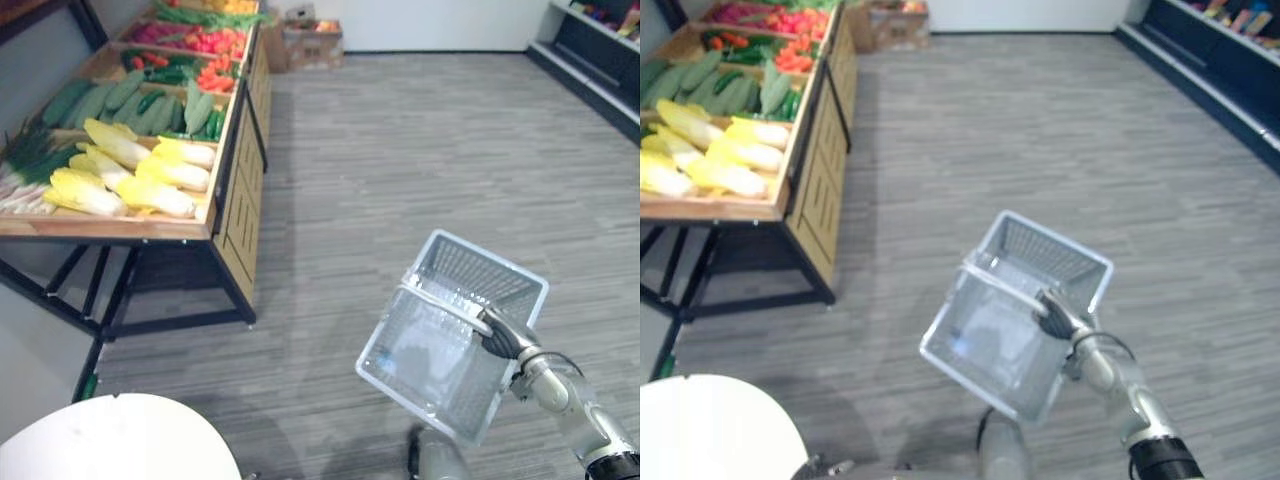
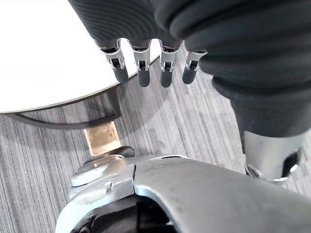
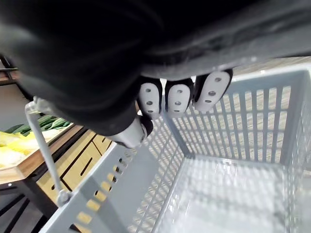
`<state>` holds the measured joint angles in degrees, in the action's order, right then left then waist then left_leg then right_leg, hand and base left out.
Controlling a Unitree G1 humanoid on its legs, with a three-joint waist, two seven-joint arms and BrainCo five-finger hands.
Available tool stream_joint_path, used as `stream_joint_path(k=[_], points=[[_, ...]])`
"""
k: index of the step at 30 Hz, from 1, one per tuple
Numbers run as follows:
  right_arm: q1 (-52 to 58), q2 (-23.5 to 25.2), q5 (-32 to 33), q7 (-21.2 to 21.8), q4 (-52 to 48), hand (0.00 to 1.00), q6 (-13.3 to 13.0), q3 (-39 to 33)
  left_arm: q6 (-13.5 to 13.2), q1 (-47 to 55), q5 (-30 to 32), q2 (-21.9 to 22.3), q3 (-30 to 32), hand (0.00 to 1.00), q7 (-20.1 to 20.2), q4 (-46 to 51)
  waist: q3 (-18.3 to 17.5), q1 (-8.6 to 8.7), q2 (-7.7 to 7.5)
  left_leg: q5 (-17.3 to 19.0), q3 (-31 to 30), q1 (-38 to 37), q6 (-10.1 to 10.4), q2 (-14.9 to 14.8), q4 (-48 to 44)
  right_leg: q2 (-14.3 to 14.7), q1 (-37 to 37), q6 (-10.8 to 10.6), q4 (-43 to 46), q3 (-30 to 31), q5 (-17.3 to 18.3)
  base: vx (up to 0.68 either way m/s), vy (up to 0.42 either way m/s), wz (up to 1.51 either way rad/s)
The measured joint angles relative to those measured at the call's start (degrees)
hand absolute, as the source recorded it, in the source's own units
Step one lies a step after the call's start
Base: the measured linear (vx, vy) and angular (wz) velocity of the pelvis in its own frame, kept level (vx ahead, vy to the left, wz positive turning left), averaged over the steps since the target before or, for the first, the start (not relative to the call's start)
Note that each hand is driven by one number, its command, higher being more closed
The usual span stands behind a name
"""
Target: Pick vegetable in the basket
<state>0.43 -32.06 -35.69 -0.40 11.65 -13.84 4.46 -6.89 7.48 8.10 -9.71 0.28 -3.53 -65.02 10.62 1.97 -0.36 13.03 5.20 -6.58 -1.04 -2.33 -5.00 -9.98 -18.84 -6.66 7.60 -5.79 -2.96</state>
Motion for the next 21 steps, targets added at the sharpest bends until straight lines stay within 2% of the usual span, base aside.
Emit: stream_joint_path(k=[1, 2, 3, 4, 5, 6, 8, 9, 10, 11, 12, 13, 14, 15, 17, 18, 20, 21], points=[[0.0, 0.2, -0.2, -0.2, 0.0, 1.00, 0.6, -0.6, 0.0, -0.2, 0.2, 0.0, 0.0, 0.00, 0.0, 0.0, 0.5, 0.55, -0.65, 0.8, -1.2, -1.2, 2.0, 0.1, -0.1, -0.5, 0.5, -0.5, -5.6, 0.1, -0.3, 0.59, -0.325, 0.74], [0.0, 0.4, -0.5, -0.2, 0.0, 1.00, 0.8, -0.7, 0.0, -0.2, 0.2, -0.1, 0.0, 0.00, 0.0, 0.0, 0.5, 0.76, -0.90, 1.5, -2.0, -1.9, 2.6, 0.1, -0.1, -0.8, 0.7, -0.5, -5.7, 0.1, -0.3, 0.51, -0.362, 0.80], [0.5, 0.4, -0.8, -0.2, 0.0, 1.00, 1.0, -0.8, 0.1, 0.3, 0.2, -0.7, 0.0, 0.00, 0.0, 0.0, 0.3, 1.27, -1.37, 3.3, -3.9, -3.1, 4.2, -0.3, -0.2, -1.0, 1.1, 1.0, -4.4, 0.3, -2.9, 0.53, -0.443, 0.74], [1.4, 0.4, -0.9, -0.2, 0.1, 1.00, 1.4, -2.4, 0.1, 0.0, 0.6, 0.4, 0.0, 0.00, -0.1, 0.2, -0.4, 1.21, 1.46, 5.4, -5.3, -3.4, 5.4, -3.6, -0.7, 1.2, -0.5, 1.7, 1.2, -1.2, -4.5, 0.59, -0.422, 0.71], [1.7, 0.4, -0.9, -0.2, 0.3, 1.00, 1.5, -3.1, 0.0, 0.1, 1.1, 1.4, 0.1, 0.00, 0.0, 0.1, -1.6, 0.96, 3.48, 6.0, -6.4, -2.9, 5.7, -5.9, -1.8, 3.1, -1.9, 3.0, 4.0, -2.8, -2.1, 0.50, -0.332, 0.38], [1.4, 0.7, -0.9, -0.2, 0.3, 1.00, 1.9, -3.4, 0.0, -0.1, 1.2, 1.8, 0.1, 0.00, 0.0, -0.3, -2.2, 0.70, 4.70, 5.7, -7.4, -1.9, 5.7, -7.0, -4.0, 3.9, -2.1, 4.0, 5.5, -3.5, -0.5, 0.41, -0.245, 0.18], [1.0, 0.6, -0.3, -0.2, 0.3, 1.00, 2.0, -4.0, -0.2, -0.3, 1.6, 2.5, 0.9, 0.00, 0.0, -0.4, -2.2, 0.03, 4.70, 0.3, -9.8, 3.9, 6.2, -7.7, -20.5, 4.5, 0.3, 5.7, 9.1, -5.1, 4.6, 0.44, -0.332, 0.20], [1.0, 0.5, -0.3, -0.2, 0.3, 1.00, 2.1, -4.1, -0.2, -0.3, 1.6, 2.6, 1.2, 0.00, -0.1, -0.3, -2.2, 0.01, 4.67, -2.3, -10.4, 5.8, 6.5, -7.7, -25.5, 4.5, 1.7, 5.8, 9.5, -5.7, 5.8, 0.49, -0.335, 0.28], [1.1, 0.5, -0.2, -0.3, 0.3, 1.00, 2.3, -4.1, -0.1, -0.3, 1.6, 2.6, 1.3, 0.00, -0.1, -0.2, -1.7, -0.19, 3.84, -7.1, -11.3, 8.4, 7.6, -7.6, -32.5, 4.5, 4.4, 6.4, 9.4, -6.3, 7.0, 0.37, -0.206, 0.20], [1.1, 0.4, -0.2, -0.4, 0.3, 1.00, 2.7, -4.1, -0.2, -0.3, 1.6, 2.5, 1.3, 0.00, -0.1, 0.5, -1.6, -0.74, 3.73, -9.5, -11.8, 11.0, 9.7, -7.2, -41.1, 4.5, 7.6, 7.3, 9.0, -6.4, 8.5, 0.56, -0.273, 0.11], [1.1, 0.4, -0.2, -0.4, 0.3, 1.00, 2.9, -4.0, -0.2, -0.2, 1.5, 2.4, 1.3, 0.00, -0.1, 1.1, -1.6, -1.03, 3.65, -9.4, -10.4, 13.5, 9.6, -7.1, -46.6, 4.7, 10.2, 7.9, 7.7, -6.5, 9.2, 0.45, -0.180, 0.02], [1.2, 0.5, -0.2, -0.4, 0.3, 1.00, 2.9, -3.8, -0.3, -0.2, 1.5, 2.3, 1.3, 0.00, -0.2, 1.5, -1.4, -1.18, 3.44, -8.8, -8.4, 15.6, 8.6, -7.2, -50.0, 4.6, 12.7, 8.0, 6.3, -6.5, 9.7, 0.49, -0.155, 0.00], [1.3, 0.5, -0.2, -0.4, 0.3, 1.00, 3.0, -3.7, -0.3, -0.2, 1.4, 2.2, 1.4, 0.00, -0.4, 1.9, -1.4, -1.52, 3.34, -7.6, -5.8, 17.9, 6.6, -7.3, -52.2, 4.6, 15.7, 8.5, 4.2, -6.5, 10.5, 0.44, -0.103, 0.02], [1.3, 0.5, 0.1, -0.5, 0.3, 1.00, 3.1, -3.8, -0.4, -0.2, 1.1, 2.2, 1.5, 0.00, -0.6, 2.3, -1.3, -2.07, 3.30, -6.4, -3.0, 21.0, 4.8, -7.2, -51.7, 4.6, 18.9, 8.5, 1.9, -6.8, 11.2, 0.42, -0.078, 0.03], [1.4, 0.5, 0.2, -0.5, 0.3, 1.00, 3.3, -3.8, -0.5, -0.3, 1.0, 2.1, 1.6, 0.00, -0.7, 2.4, -1.3, -2.46, 3.20, -5.7, -1.3, 23.5, 4.4, -6.9, -48.9, 4.5, 21.0, 8.1, 0.5, -7.2, 11.7, 0.26, 0.010, 0.10], [1.4, 0.5, 0.2, -0.5, 0.3, 1.00, 3.5, -3.8, -0.5, -0.3, 1.0, 1.9, 1.7, 0.00, -0.7, 2.4, -1.0, -2.60, 2.83, -5.1, 0.5, 25.3, 4.0, -6.3, -43.9, 4.0, 23.0, 7.5, -0.4, -7.9, 12.5, 0.33, 0.075, 0.22], [1.5, 0.5, 0.2, -0.6, 0.3, 1.00, 3.5, -3.8, -0.4, -0.4, 1.1, 1.7, 1.7, 0.00, -0.8, 2.4, -0.7, -2.78, 2.15, -5.4, 0.9, 26.2, 4.1, -4.2, -30.0, 3.2, 25.5, 6.0, -1.6, -9.2, 13.0, 0.40, 0.127, 0.23], [1.6, 0.5, 0.2, -1.1, 0.4, 1.00, 3.5, -3.9, -0.4, -0.4, 1.2, 1.7, 1.7, 0.00, -1.0, 2.4, -0.8, -2.85, 1.98, -7.5, 0.1, 26.1, 4.4, -2.6, -17.1, 2.7, 26.7, 5.0, -3.0, -9.9, 13.5, 0.48, 0.228, 0.19]])
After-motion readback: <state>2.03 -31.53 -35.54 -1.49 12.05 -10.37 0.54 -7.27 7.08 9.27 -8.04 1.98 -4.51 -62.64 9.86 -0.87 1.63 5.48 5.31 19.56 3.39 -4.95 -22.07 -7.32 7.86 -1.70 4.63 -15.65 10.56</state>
